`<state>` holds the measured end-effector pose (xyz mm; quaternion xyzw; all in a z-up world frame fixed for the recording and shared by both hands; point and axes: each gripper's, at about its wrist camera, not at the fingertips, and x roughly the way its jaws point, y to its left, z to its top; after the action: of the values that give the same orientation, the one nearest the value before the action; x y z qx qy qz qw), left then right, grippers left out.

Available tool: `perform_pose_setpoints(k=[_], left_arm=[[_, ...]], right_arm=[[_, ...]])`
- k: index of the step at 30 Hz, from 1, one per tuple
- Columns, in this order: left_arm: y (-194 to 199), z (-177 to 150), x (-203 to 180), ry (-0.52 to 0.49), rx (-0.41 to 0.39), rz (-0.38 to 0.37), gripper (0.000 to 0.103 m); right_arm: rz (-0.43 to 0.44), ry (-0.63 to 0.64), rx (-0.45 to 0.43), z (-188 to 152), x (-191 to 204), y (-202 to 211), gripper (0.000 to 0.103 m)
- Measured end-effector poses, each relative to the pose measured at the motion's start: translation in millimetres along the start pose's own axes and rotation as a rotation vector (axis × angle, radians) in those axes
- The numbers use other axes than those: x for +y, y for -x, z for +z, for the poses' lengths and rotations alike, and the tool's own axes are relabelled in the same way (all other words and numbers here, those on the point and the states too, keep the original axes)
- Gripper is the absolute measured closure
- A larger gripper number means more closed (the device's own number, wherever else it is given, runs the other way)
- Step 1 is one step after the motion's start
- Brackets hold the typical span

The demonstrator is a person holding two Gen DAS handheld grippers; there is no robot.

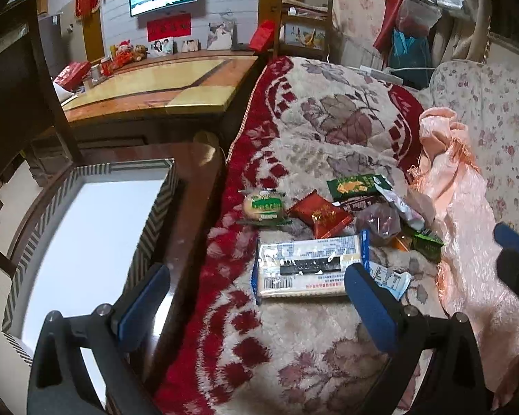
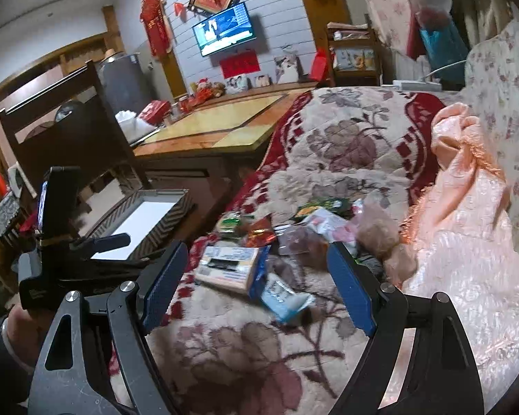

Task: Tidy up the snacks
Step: 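Grasp the green-wrapped round biscuit with the left tool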

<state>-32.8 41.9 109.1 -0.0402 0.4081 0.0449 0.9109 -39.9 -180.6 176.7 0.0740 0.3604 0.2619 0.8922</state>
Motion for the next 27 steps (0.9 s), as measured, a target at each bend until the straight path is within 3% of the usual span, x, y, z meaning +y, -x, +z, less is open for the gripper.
perform_pose_setpoints(k=[3,9,18,23,27], left_arm=[[0,0,2,-0.002,0.0,-0.002,0.001],[-4,2,3,0.009,0.001,0.0,0.001],[-47,8,15,0.036,0.104,-0.035,0.001],[-77,28,26,0.124,0.15,-0.085,0.001],[-104,44,21,0.122,0.196,-0.09,0.002]], right_arm=[[0.014,-0.006,0.035,0,3,-7,0.02],[0.012,0.039,-0.073,-2,9,2,0.02],[-0.013,0.046,0.099,-13,2,-32,0.02],[-0.014,0.037,0.143,-20,-6,-43,0.02],[-0.016,0.012,0.161,-22,-15,-48,0.02]])
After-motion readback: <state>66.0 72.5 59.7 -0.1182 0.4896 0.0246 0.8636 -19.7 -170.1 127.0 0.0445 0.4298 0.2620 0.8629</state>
